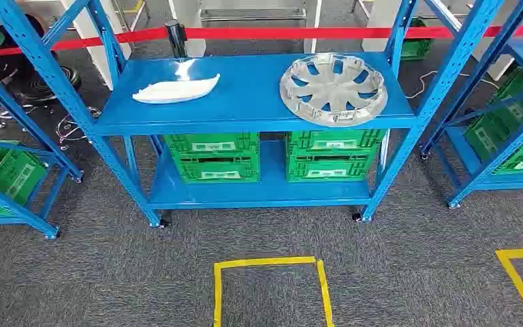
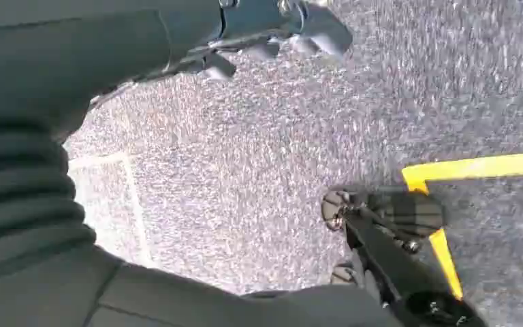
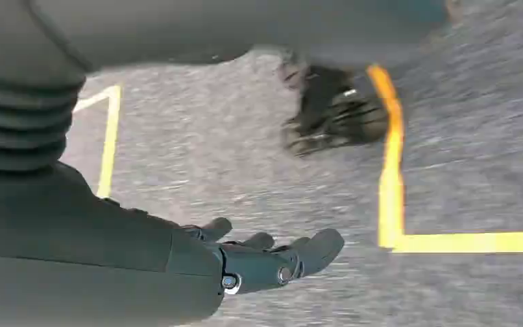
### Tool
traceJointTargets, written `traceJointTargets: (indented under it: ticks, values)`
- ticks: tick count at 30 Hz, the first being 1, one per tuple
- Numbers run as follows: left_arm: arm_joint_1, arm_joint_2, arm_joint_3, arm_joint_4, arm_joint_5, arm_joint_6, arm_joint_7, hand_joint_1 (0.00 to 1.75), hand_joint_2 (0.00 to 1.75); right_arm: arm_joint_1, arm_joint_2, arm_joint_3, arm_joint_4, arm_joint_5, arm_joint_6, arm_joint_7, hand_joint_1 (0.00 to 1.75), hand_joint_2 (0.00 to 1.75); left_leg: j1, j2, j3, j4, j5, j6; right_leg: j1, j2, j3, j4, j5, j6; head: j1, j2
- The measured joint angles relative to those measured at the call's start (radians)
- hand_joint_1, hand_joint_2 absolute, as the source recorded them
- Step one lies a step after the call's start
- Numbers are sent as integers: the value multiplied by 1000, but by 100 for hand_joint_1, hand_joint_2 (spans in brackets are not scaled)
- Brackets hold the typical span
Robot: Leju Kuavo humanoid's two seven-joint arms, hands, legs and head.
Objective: Take the parts from the cabinet and place them on the table.
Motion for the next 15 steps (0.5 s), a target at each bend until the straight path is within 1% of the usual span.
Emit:
traceJointTargets:
  ticks: [11,12,15]
  values:
    - [-69,-61,227,57,-228,119,-9,0,175,-97,21,-111,0,-2,60,-112,0,175,0,0,2,0,0,0,0,0,1,0,0,0,0,0]
    - [-77,-69,250,64,-251,128,-10,0,0,-108,24,-126,0,-3,68,-126,0,0,0,0,2,0,0,0,0,0,1,0,0,0,0,0]
    - [-98,-88,309,82,-317,151,-15,0,0,-136,34,-161,0,-3,86,-164,0,0,0,0,2,0,0,0,0,0,1,0,0,0,0,0]
